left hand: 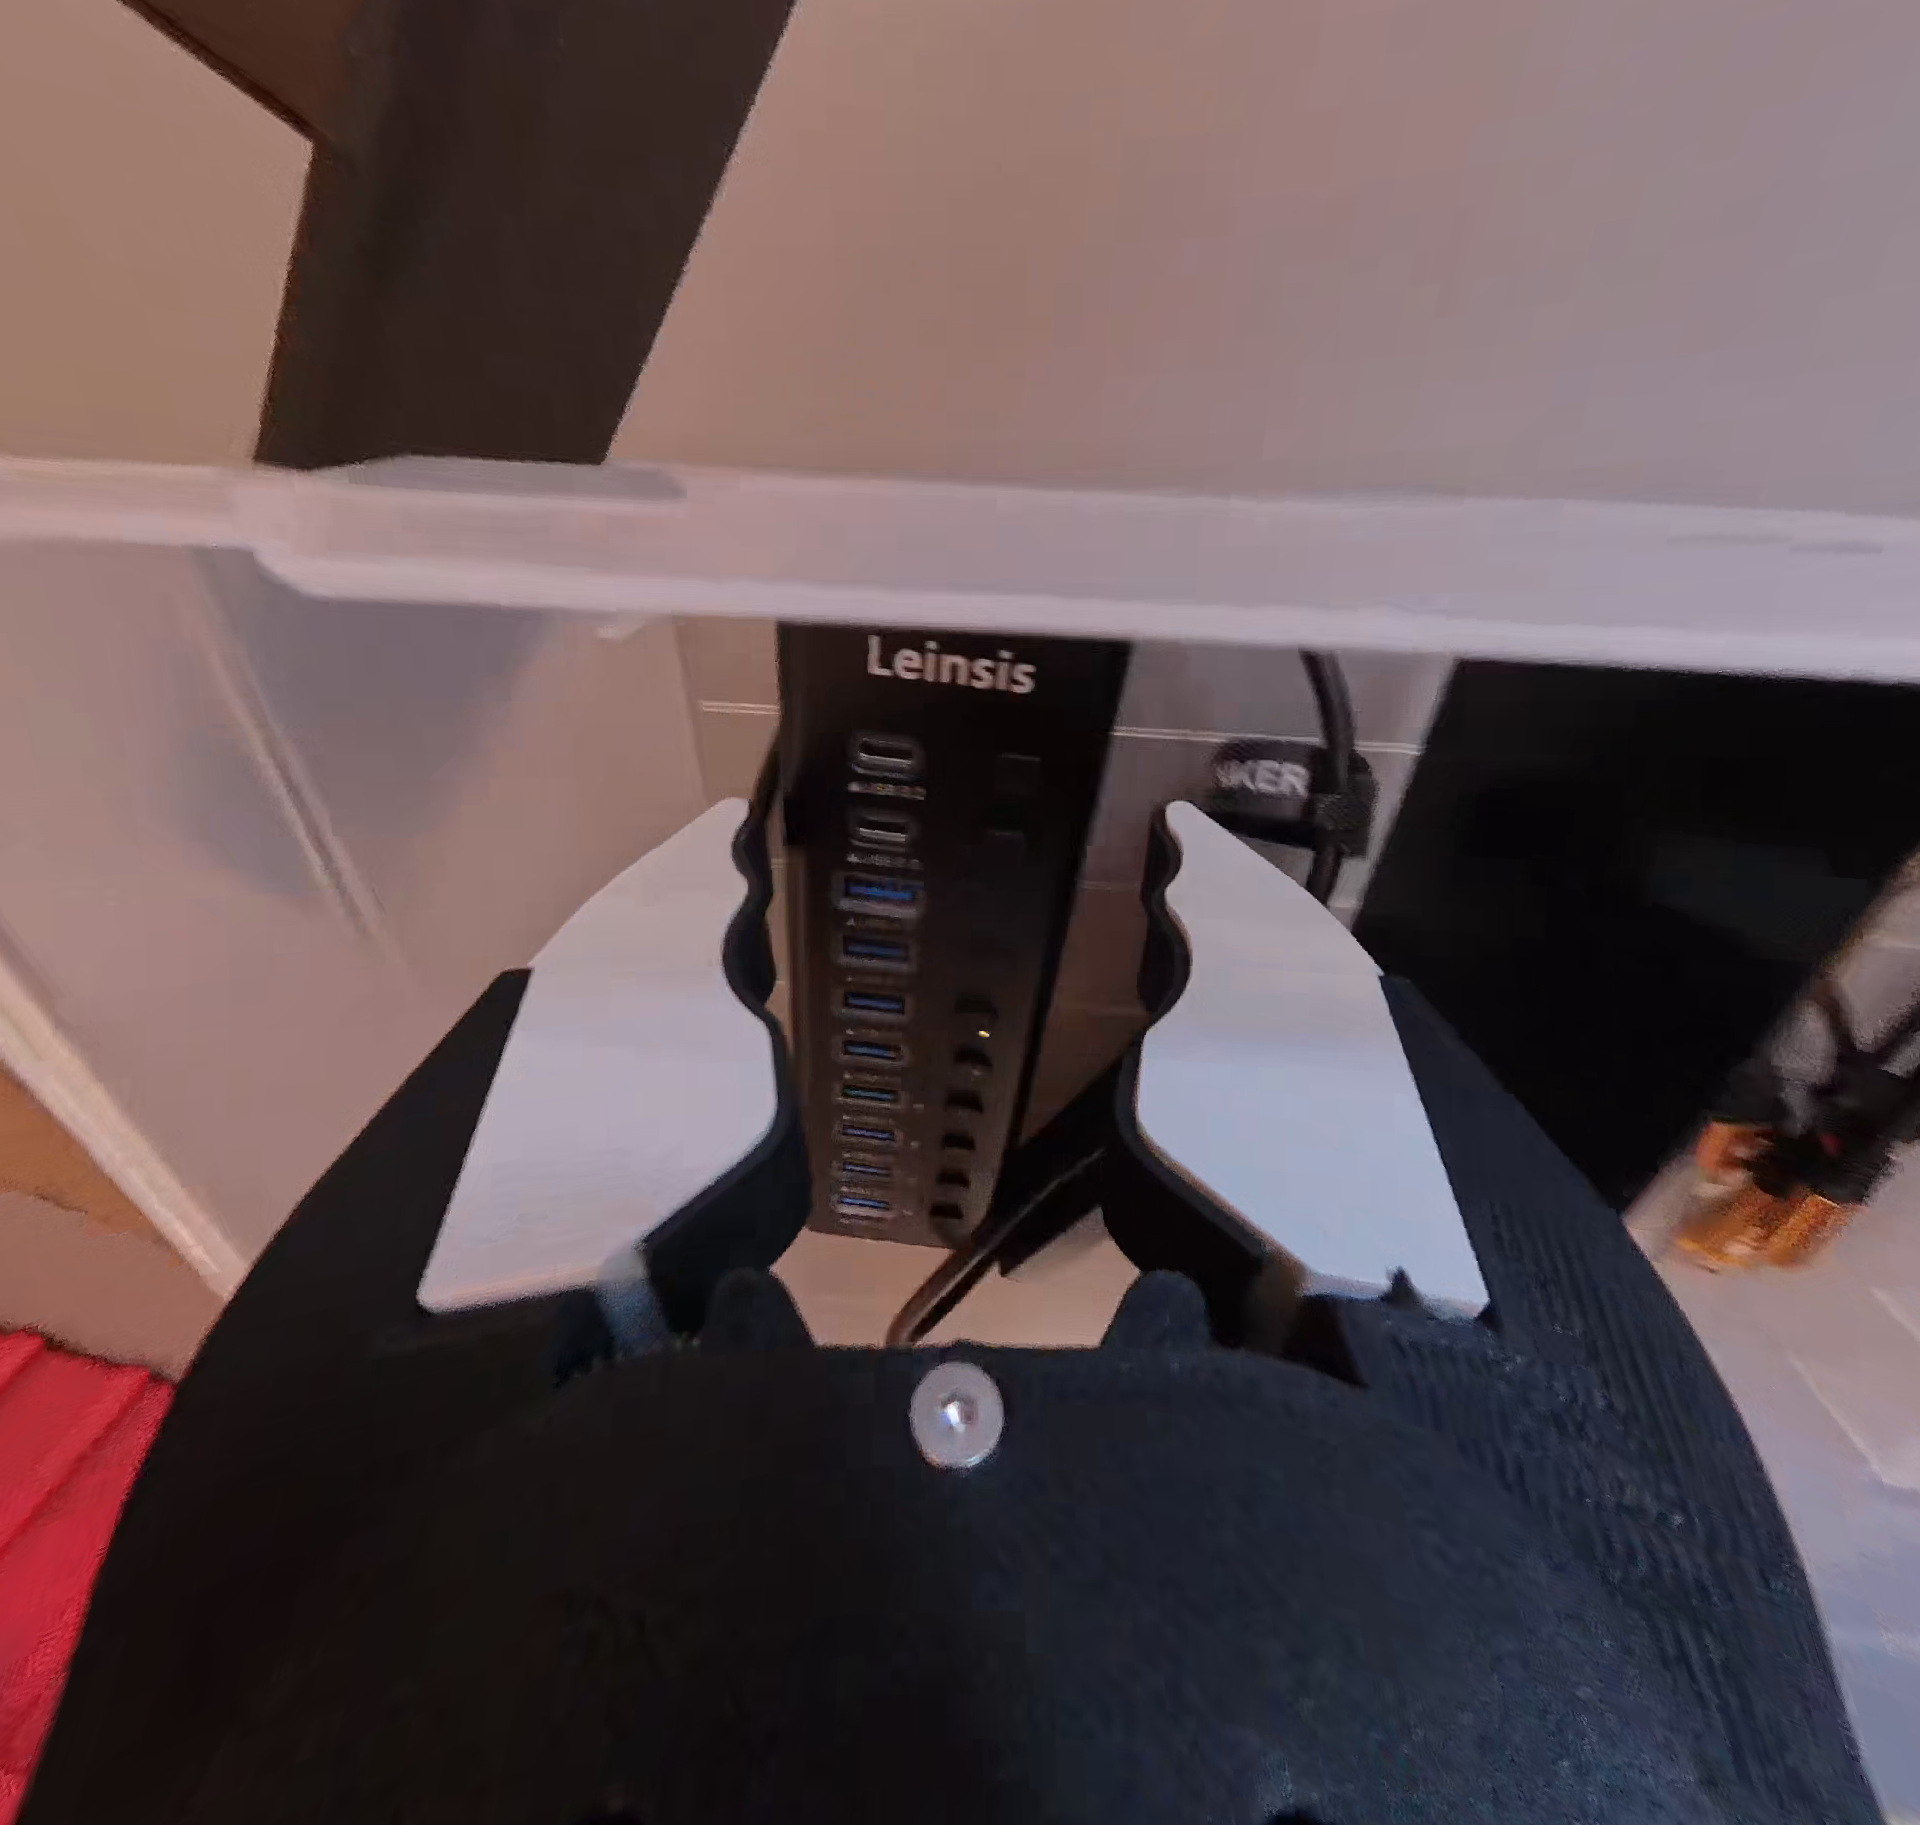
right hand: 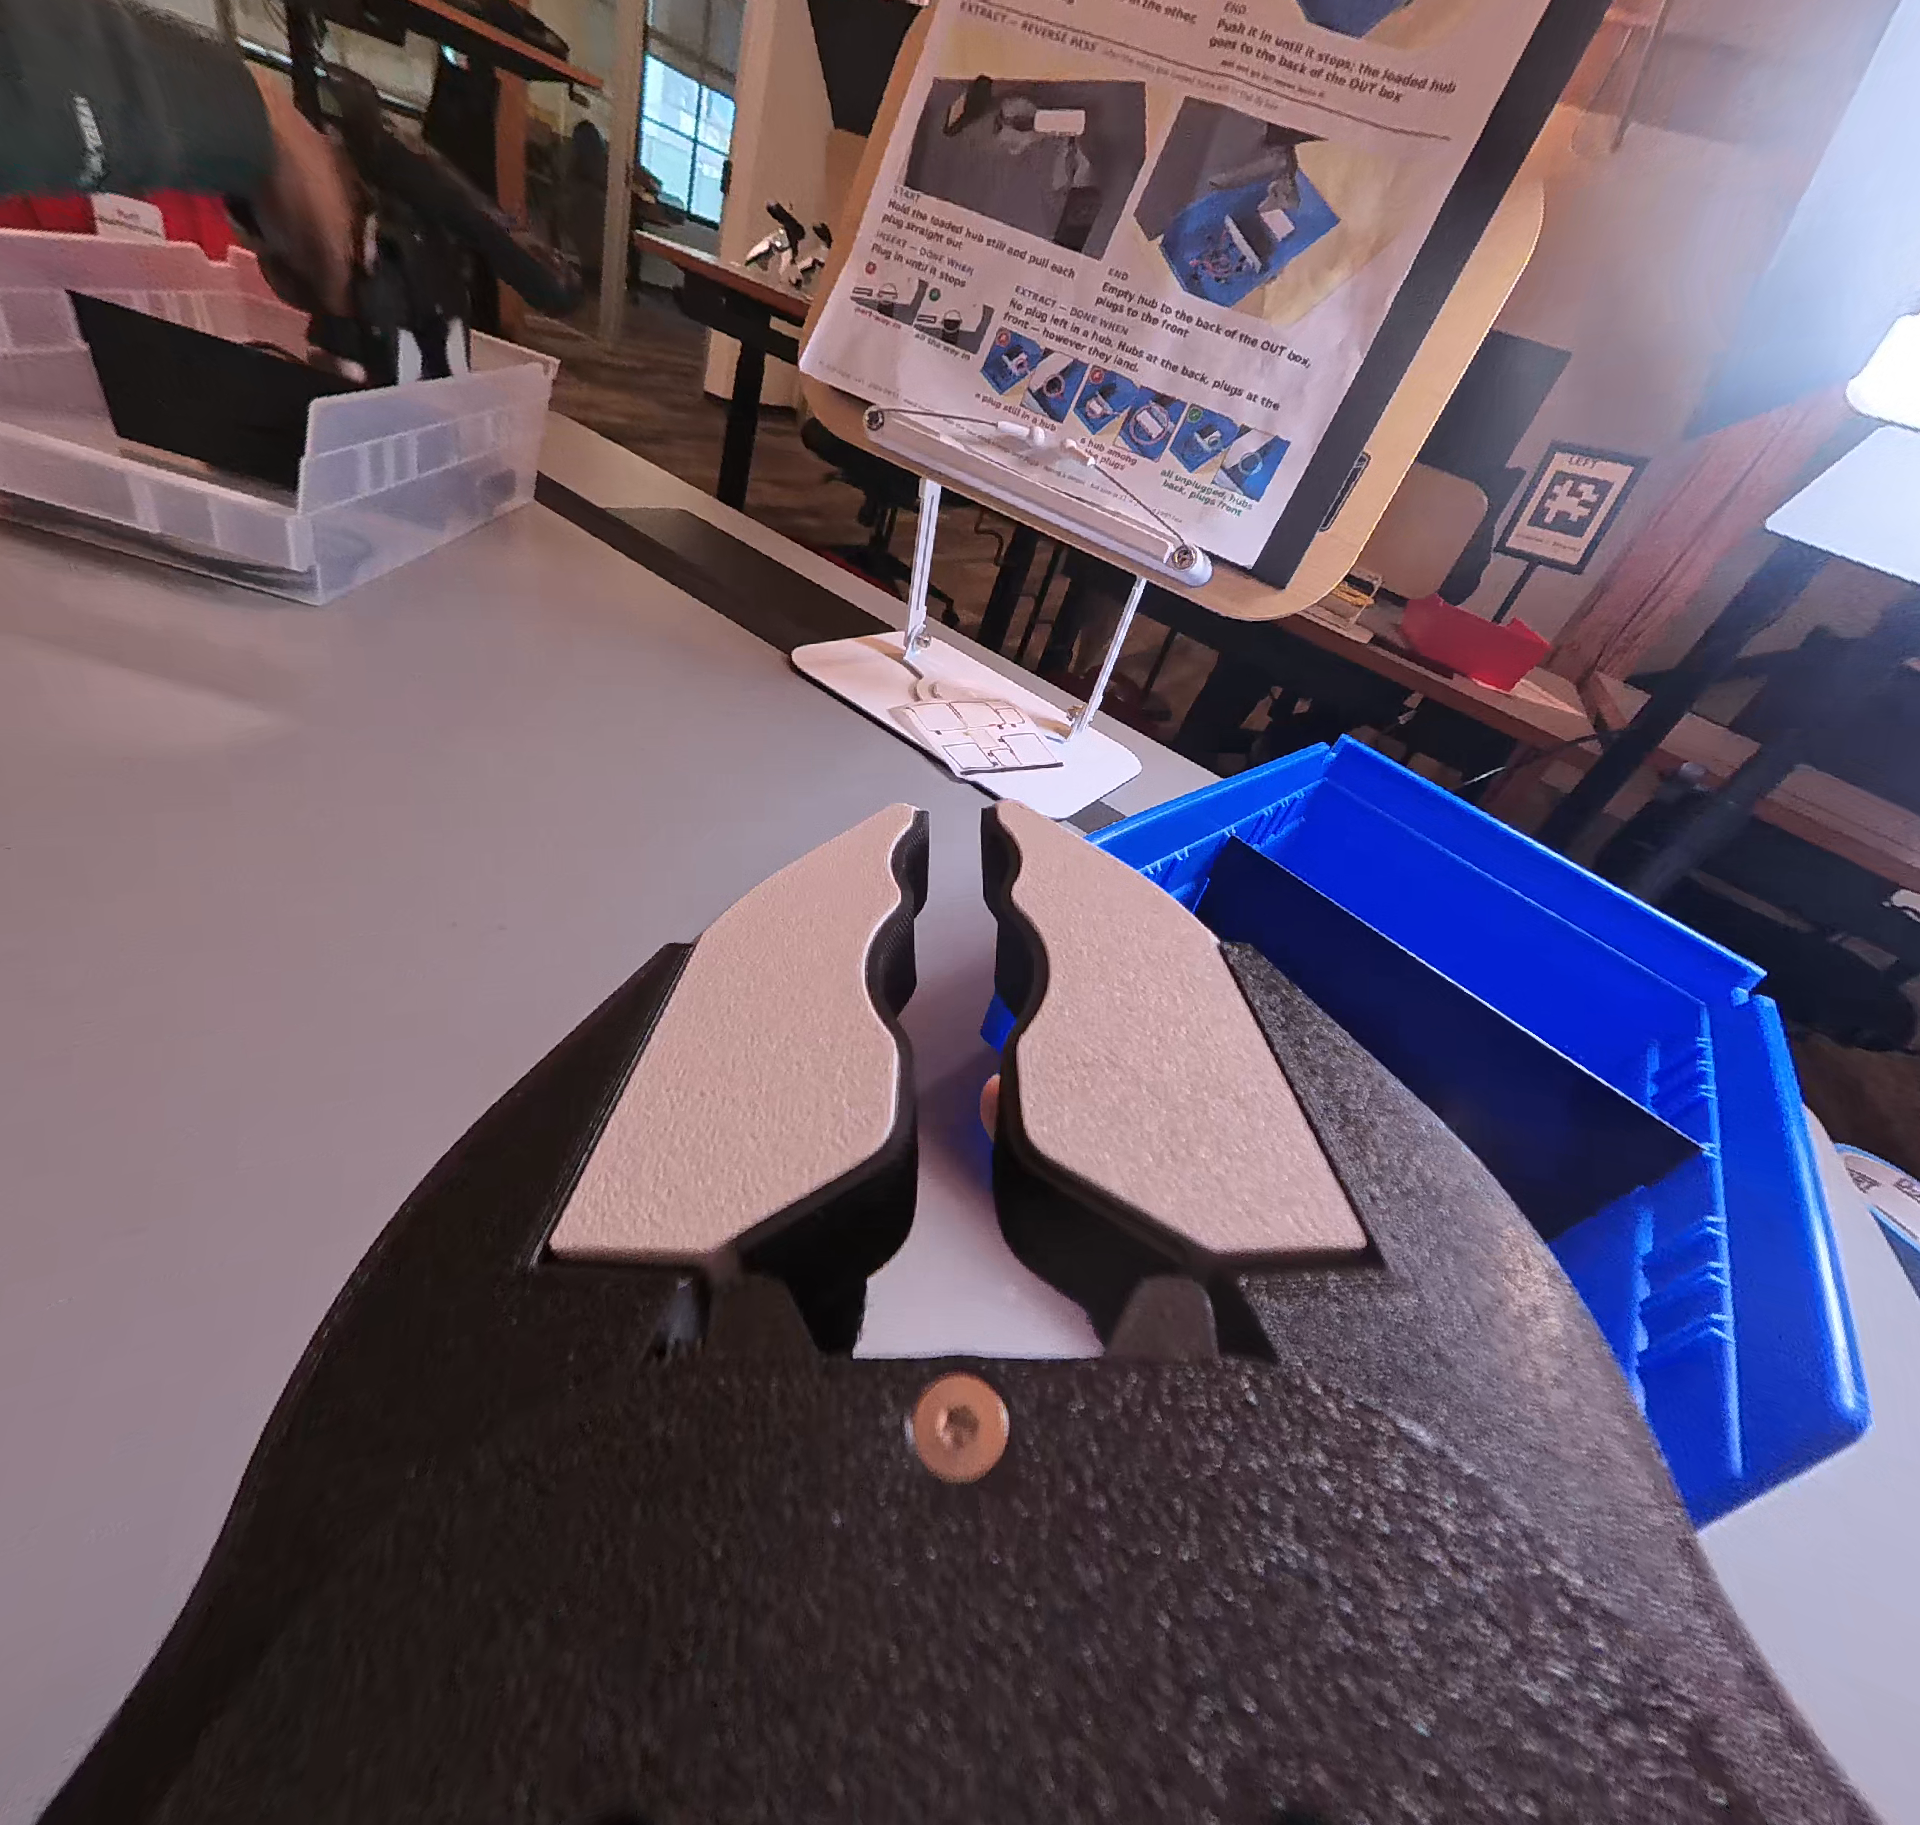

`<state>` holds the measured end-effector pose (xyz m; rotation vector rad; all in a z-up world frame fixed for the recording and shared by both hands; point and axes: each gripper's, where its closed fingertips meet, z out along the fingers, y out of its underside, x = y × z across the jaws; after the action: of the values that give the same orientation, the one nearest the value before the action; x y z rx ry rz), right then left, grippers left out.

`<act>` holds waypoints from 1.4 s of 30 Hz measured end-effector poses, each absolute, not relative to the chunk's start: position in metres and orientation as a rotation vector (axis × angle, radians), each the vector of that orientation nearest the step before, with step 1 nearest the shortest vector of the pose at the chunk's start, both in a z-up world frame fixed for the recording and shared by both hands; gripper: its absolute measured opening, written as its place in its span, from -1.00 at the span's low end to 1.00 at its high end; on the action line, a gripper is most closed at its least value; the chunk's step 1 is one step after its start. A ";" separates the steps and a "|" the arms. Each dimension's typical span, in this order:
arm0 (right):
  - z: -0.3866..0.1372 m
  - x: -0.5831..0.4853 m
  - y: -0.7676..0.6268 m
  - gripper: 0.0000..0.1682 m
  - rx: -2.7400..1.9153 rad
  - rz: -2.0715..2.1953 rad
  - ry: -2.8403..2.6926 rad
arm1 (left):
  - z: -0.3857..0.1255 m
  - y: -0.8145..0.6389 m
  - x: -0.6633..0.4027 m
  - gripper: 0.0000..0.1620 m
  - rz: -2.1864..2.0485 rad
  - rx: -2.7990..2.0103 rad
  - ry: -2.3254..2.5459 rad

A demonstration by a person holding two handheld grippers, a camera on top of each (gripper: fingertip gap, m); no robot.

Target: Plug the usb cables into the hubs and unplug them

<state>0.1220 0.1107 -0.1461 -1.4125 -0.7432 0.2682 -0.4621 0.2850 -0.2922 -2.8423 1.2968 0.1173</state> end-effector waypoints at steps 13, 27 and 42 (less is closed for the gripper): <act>-0.138 0.123 0.107 -0.88 -1.383 0.273 -0.743 | -0.219 0.280 -0.456 -0.30 0.596 -2.434 1.314; -0.120 0.100 0.077 -0.88 -1.271 0.280 -0.835 | -0.119 0.243 -0.417 -0.98 0.761 -2.039 1.070; -0.134 0.108 0.084 -0.88 -1.326 0.292 -0.800 | -0.202 0.300 -0.407 -0.32 0.357 -2.224 0.936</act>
<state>0.1084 0.0845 -0.1340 -1.3265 -0.8000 0.2923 -0.4069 0.3004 -0.2022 -2.2241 0.9359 0.3575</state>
